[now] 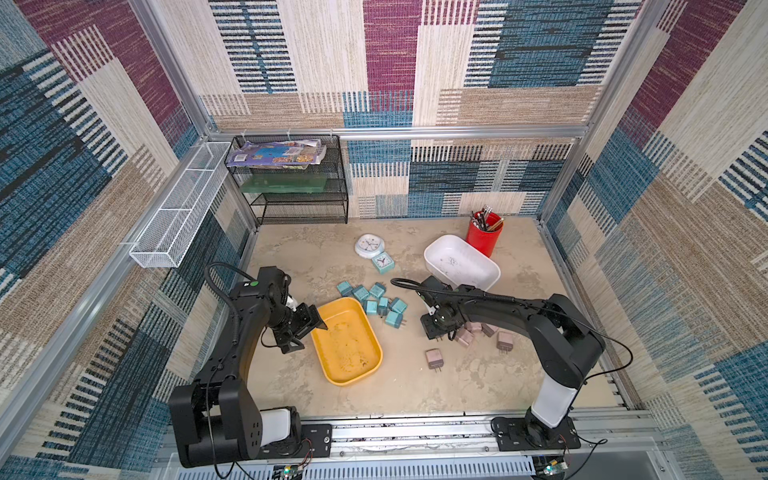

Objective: Place the plugs by color into the storage box
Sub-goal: Pick up the plug from the center of the board, then place the plug in the storage box.

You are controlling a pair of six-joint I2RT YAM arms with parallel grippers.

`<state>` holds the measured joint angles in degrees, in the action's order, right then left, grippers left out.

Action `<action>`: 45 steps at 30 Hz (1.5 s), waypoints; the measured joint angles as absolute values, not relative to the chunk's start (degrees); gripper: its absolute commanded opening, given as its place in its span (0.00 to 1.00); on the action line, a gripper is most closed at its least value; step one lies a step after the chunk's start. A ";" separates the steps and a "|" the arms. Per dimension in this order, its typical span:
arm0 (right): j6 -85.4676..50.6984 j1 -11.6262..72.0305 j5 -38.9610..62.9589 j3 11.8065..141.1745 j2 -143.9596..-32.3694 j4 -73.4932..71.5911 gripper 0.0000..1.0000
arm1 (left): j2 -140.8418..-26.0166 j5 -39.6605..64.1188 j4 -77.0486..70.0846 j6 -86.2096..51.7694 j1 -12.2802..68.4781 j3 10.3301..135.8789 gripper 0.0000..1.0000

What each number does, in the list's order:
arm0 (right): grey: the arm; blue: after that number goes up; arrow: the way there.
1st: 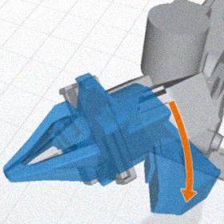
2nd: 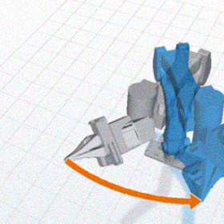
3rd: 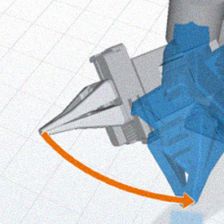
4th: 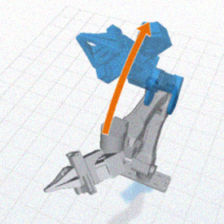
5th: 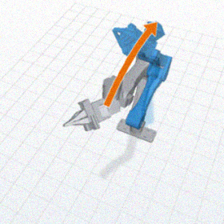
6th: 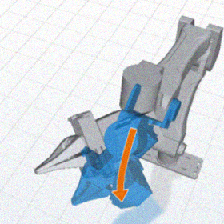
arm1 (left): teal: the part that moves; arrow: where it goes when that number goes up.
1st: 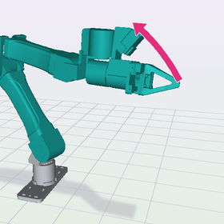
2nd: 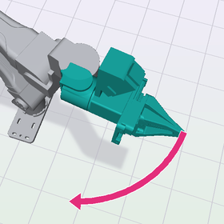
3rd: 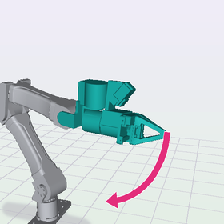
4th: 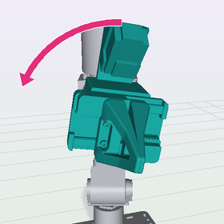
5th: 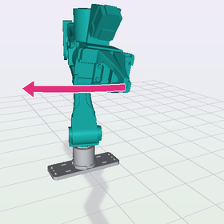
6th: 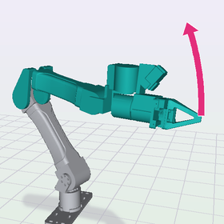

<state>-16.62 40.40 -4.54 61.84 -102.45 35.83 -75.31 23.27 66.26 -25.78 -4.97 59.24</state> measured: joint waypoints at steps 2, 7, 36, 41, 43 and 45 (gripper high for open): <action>-16.64 40.49 -4.67 61.58 -102.10 35.31 0.47 | -75.31 23.27 66.26 -25.96 -4.97 59.09 0.81; -17.26 39.70 -3.20 63.13 -100.75 38.20 0.44 | -75.31 23.27 65.76 -27.05 -4.97 59.02 0.81; -5.13 14.79 1.10 116.09 -135.13 49.89 0.55 | -76.49 22.87 63.83 -30.50 -4.95 58.92 0.81; -5.19 14.76 1.06 118.30 -136.79 52.21 0.89 | -77.17 22.83 63.83 -31.09 -4.82 58.92 0.81; -5.43 14.76 1.02 118.37 -136.05 52.93 0.93 | -77.28 22.79 63.88 -31.16 -4.82 59.02 0.81; -6.24 14.76 0.84 118.17 -134.17 54.17 0.95 | -77.30 22.72 63.88 -31.24 -4.80 59.33 0.81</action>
<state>-6.24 14.76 0.84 118.17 -134.17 54.17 -77.30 22.72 63.88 -31.24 -4.80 59.33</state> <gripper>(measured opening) 0.941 0.812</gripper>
